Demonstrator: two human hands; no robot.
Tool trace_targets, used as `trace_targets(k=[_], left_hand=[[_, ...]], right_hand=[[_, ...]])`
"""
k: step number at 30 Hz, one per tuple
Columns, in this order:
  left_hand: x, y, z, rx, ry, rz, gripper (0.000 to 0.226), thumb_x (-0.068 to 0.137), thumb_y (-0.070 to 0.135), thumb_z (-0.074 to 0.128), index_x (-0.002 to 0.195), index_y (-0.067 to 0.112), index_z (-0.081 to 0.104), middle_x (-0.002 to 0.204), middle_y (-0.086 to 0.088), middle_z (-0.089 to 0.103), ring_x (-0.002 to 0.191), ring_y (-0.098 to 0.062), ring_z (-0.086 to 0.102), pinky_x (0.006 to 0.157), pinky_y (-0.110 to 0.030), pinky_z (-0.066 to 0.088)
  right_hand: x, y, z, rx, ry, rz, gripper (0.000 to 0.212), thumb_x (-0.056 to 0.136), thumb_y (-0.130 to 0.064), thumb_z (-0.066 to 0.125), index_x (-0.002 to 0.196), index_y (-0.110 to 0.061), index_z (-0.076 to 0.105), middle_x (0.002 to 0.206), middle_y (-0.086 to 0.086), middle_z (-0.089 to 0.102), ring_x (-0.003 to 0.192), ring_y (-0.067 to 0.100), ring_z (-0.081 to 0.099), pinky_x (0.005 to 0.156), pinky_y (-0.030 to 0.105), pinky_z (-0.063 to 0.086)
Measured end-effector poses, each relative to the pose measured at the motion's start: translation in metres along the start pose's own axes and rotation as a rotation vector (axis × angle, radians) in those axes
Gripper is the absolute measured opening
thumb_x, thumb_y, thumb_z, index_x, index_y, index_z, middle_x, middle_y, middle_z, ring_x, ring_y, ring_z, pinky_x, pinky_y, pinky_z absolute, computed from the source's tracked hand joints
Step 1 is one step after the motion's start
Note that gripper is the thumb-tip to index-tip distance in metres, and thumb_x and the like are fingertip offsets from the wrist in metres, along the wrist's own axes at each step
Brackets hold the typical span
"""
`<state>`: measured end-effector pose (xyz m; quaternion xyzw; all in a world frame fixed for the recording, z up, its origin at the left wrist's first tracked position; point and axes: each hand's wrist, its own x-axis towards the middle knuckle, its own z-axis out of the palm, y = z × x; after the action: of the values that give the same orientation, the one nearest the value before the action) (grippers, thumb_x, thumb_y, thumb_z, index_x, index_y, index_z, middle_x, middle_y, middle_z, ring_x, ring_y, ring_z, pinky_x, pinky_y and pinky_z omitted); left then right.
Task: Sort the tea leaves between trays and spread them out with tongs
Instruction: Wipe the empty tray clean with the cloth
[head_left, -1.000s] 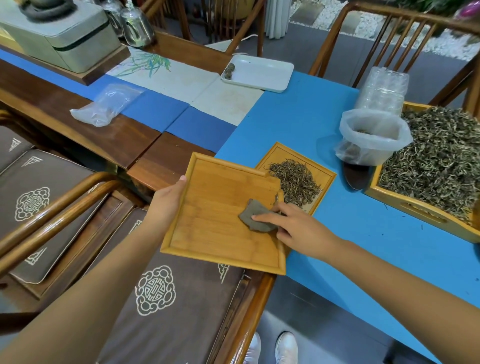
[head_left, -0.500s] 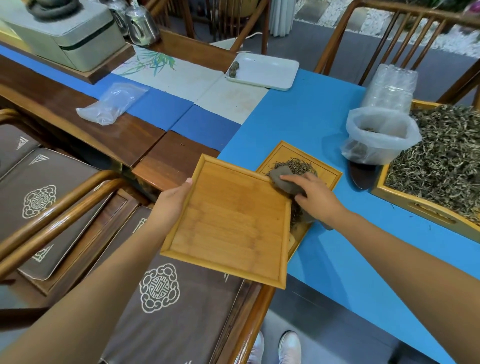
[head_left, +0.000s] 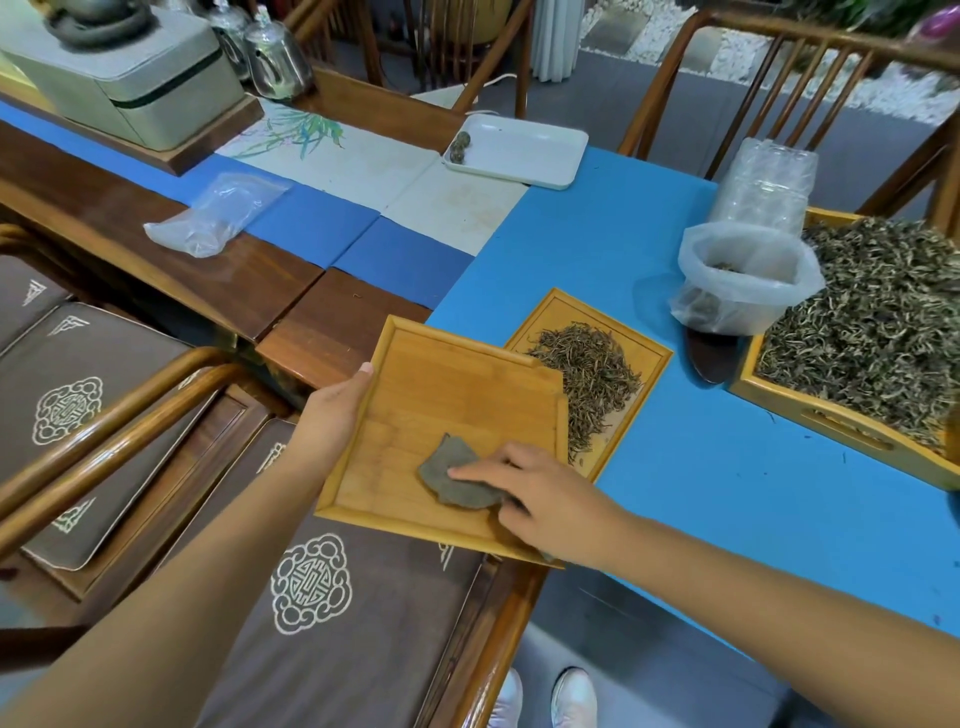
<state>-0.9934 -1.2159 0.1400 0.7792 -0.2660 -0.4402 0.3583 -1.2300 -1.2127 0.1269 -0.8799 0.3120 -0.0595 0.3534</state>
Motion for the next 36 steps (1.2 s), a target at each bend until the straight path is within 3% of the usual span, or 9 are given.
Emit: trace_targets(k=[4, 12, 21, 28, 32, 36], left_hand=[[0.001, -0.003, -0.003, 0.005, 0.001, 0.0, 0.035, 0.089, 0.056, 0.045, 0.073, 0.029, 0.06, 0.078, 0.006, 0.063, 0.073, -0.012, 0.06, 0.054, -0.026, 0.038], [0.001, -0.007, -0.008, 0.043, 0.039, -0.016, 0.037, 0.087, 0.06, 0.044, 0.07, 0.03, 0.057, 0.077, 0.006, 0.06, 0.072, -0.013, 0.056, 0.054, -0.027, 0.034], [0.0, -0.013, -0.012, 0.044, -0.02, -0.02, 0.039, 0.084, 0.063, 0.047, 0.078, 0.028, 0.064, 0.086, 0.006, 0.067, 0.081, -0.015, 0.062, 0.059, -0.028, 0.04], [-0.002, -0.021, -0.024, 0.054, 0.009, -0.03, 0.041, 0.082, 0.066, 0.048, 0.072, 0.03, 0.065, 0.064, 0.013, 0.069, 0.064, -0.003, 0.063, 0.054, -0.024, 0.038], [0.002, -0.026, -0.033, 0.04, 0.094, -0.06, 0.038, 0.08, 0.066, 0.049, 0.075, 0.031, 0.06, 0.081, 0.008, 0.065, 0.077, -0.012, 0.061, 0.054, -0.027, 0.037], [0.004, -0.034, -0.039, 0.017, 0.092, -0.059, 0.034, 0.082, 0.062, 0.05, 0.079, 0.03, 0.059, 0.086, 0.01, 0.063, 0.079, -0.011, 0.059, 0.055, -0.025, 0.036]], right_hand=[[0.001, 0.004, 0.01, -0.012, 0.027, 0.053, 0.053, 0.09, -0.01, 0.044, 0.135, -0.035, 0.037, 0.119, 0.004, 0.045, 0.109, 0.017, 0.04, 0.079, 0.021, 0.033], [0.014, 0.037, -0.002, -0.037, 0.156, 0.159, 0.053, 0.088, -0.007, 0.046, 0.135, -0.029, 0.038, 0.103, 0.001, 0.04, 0.091, 0.011, 0.034, 0.076, 0.02, 0.027], [0.023, 0.066, -0.013, -0.078, 0.295, 0.253, 0.052, 0.088, -0.005, 0.046, 0.135, -0.027, 0.038, 0.101, -0.001, 0.037, 0.093, 0.013, 0.035, 0.078, 0.022, 0.028], [0.025, 0.08, -0.022, -0.076, 0.377, 0.327, 0.052, 0.088, 0.0, 0.044, 0.133, -0.025, 0.041, 0.106, 0.008, 0.044, 0.098, 0.021, 0.04, 0.08, 0.024, 0.03], [0.023, 0.085, -0.029, 0.003, 0.433, 0.388, 0.052, 0.088, 0.0, 0.045, 0.134, -0.025, 0.039, 0.1, 0.003, 0.039, 0.091, 0.02, 0.041, 0.075, 0.025, 0.031], [0.02, 0.084, -0.031, 0.047, 0.458, 0.4, 0.052, 0.088, -0.002, 0.045, 0.134, -0.027, 0.039, 0.102, 0.001, 0.038, 0.088, 0.017, 0.042, 0.074, 0.025, 0.032]])
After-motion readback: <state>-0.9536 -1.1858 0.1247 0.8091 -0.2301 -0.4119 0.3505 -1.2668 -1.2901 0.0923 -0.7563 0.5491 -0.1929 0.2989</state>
